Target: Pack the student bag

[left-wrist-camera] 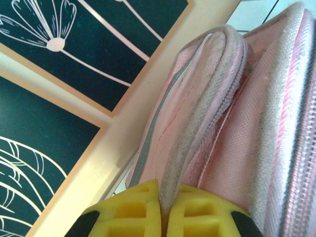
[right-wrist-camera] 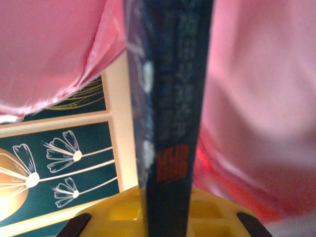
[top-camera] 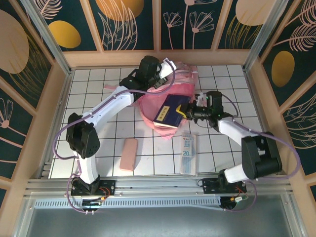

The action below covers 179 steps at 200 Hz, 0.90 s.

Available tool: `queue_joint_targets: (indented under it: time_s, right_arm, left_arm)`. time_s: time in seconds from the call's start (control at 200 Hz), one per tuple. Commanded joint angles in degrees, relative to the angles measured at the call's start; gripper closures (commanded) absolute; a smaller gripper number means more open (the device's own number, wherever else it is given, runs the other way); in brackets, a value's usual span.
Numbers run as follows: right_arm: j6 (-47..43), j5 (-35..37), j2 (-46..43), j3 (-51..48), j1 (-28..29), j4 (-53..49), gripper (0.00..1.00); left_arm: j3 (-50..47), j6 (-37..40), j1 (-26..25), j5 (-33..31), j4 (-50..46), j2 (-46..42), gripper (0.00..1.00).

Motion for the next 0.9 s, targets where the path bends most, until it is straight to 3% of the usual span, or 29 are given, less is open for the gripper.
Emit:
queue_joint_targets:
  time_s: [0.0, 0.175, 0.26, 0.325, 0.515, 0.766, 0.891]
  right_arm:
    - [0.77, 2.69, 7.12, 6.81, 1.22, 9.63, 1.0]
    - [-5.32, 4.94, 21.62, 18.35, 1.17, 10.44, 1.0]
    - [-10.23, 10.47, 25.82, 23.48, 2.07, 7.46, 0.97]
    - [-10.16, 14.1, 28.34, 25.38, 2.12, 7.98, 0.9]
    - [-8.37, 13.24, 37.84, 34.57, 2.02, 9.12, 0.89]
    - [-2.99, 11.52, 41.71, 33.39, 6.88, 25.88, 0.86]
    - [5.03, 21.2, 39.55, 25.09, 8.57, 37.18, 0.88]
  left_arm:
    - [0.43, -3.0, -0.07, 4.83, 10.97, -6.43, 1.0]
    - [-0.52, -4.55, -0.32, 7.11, 11.88, -6.39, 1.0]
    - [-0.77, -5.02, -0.43, 7.84, 12.15, -6.54, 1.0]
    - [-0.95, -5.1, -0.52, 8.13, 12.32, -6.52, 1.0]
    - [-2.26, -5.29, -0.51, 10.04, 14.39, -6.87, 1.0]
    - [-1.68, -5.67, -0.52, 10.33, 16.37, -5.82, 1.0]
    - [-0.56, -6.82, -0.51, 9.88, 16.46, -5.1, 1.0]
